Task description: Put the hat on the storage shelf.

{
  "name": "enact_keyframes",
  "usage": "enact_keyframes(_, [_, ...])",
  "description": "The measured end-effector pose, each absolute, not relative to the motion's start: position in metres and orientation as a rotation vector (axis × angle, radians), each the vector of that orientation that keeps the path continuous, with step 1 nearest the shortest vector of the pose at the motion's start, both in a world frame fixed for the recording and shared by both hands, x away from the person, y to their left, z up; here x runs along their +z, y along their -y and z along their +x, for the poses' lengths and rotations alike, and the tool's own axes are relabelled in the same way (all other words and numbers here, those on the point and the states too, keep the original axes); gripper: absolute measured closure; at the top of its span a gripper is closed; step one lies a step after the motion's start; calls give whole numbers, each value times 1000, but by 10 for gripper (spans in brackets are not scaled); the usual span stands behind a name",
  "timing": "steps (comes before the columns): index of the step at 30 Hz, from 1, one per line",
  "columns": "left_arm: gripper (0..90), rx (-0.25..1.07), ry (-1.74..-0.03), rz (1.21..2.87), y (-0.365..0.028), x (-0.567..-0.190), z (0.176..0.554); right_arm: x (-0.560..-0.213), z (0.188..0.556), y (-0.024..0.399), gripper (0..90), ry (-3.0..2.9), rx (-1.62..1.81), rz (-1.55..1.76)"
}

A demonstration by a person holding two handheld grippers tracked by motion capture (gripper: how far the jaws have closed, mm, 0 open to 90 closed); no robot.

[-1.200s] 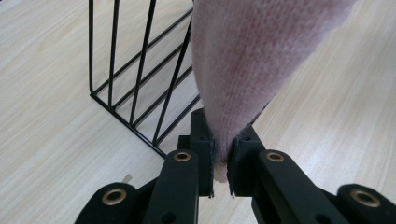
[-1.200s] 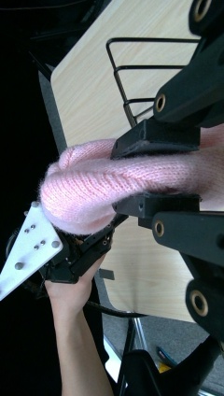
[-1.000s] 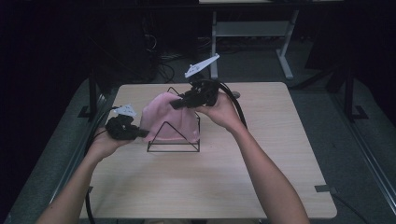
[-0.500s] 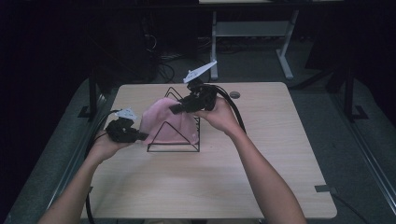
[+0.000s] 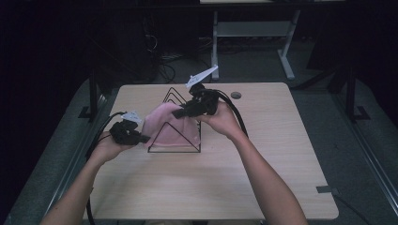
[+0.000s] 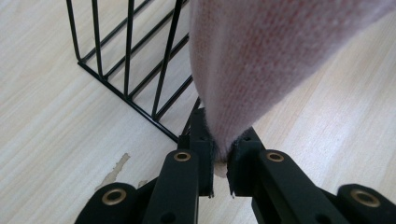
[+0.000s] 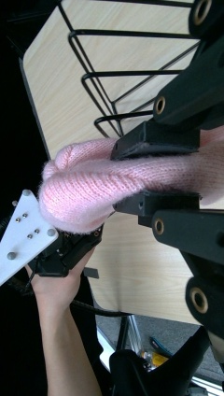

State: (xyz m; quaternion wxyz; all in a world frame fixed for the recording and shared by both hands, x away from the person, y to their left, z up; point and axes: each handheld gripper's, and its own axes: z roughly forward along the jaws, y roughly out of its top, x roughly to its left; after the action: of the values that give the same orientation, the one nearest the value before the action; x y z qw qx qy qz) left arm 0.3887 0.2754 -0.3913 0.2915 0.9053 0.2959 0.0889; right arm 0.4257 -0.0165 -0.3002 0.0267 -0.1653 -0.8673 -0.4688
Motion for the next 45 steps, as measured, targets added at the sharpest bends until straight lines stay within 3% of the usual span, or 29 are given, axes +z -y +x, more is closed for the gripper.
enact_keyframes(14, [824, 217, -809, 2497, -274, -413, 391, -313, 425, 13, 702, 2693, -1377, -514])
enact_keyframes(31, [818, 215, -805, 2531, -272, -420, 395, -320, 424, 15, 743, 2682, -1368, -504])
enact_keyframes(33, [802, 213, -804, 2532, -272, -419, 395, -320, 424, 15, 736, 2684, -1371, -503])
enact_keyframes(37, [663, 212, -810, 2518, -275, -416, 393, -320, 425, 15, 685, 2668, -1372, -524])
enact_keyframes(45, [651, 229, -818, 2471, -281, -407, 388, -319, 423, 19, 608, 2656, -1393, -527])
